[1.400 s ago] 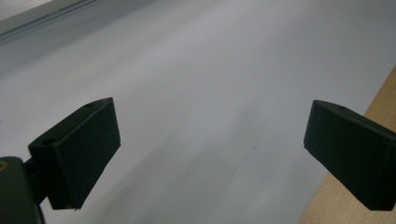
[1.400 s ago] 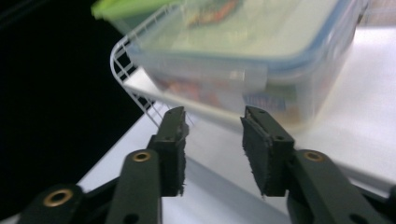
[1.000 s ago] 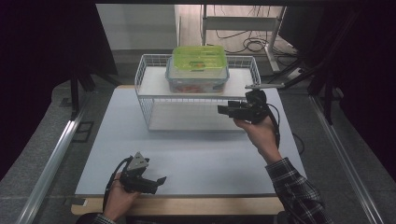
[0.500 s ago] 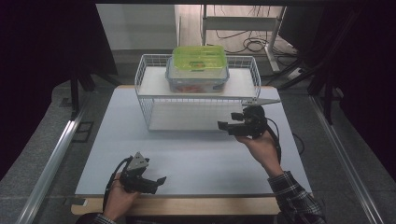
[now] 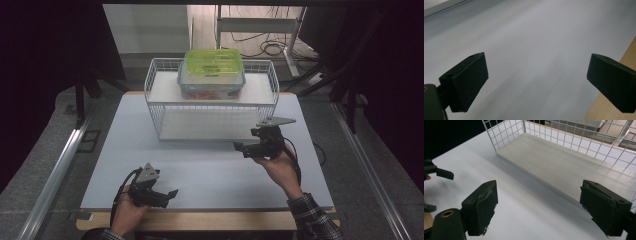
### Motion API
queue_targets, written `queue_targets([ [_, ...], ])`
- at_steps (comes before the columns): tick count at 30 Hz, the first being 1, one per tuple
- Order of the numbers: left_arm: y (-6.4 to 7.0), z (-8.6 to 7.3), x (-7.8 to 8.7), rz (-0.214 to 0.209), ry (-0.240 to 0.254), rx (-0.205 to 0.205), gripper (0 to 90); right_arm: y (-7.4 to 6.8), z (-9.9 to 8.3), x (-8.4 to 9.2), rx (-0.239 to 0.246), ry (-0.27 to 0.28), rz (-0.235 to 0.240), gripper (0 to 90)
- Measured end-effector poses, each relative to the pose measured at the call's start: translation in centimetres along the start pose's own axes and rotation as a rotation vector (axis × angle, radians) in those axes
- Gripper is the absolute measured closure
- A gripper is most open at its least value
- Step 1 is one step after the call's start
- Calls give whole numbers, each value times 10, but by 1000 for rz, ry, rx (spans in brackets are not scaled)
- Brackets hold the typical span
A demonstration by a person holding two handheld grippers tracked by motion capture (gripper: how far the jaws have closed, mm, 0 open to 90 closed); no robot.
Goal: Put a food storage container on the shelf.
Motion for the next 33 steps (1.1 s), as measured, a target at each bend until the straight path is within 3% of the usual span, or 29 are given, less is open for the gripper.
queue_targets([
  [14,0,0,0,2,-5,-2,35,-3,-28,-4,-14,-8,4,86],
  [17,0,0,-1,1,-2,2,35,-3,-34,-4,5,-29,-4,63],
  [27,0,0,0,2,0,-2,35,-3,-48,10,-7,-19,-21,17],
  [33,0,0,1,0,1,-1,35,-3,-57,16,-3,-25,-55,16],
])
Point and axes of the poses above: each handheld gripper's, and its own axes: x roughly backward along the jaws, z roughly out of its top, y roughly to its right, the point moved 5 cm from there along -x, roughly forward along the jaws, and after that the axes turned 15 degrees about x, right-handed, at the moved point
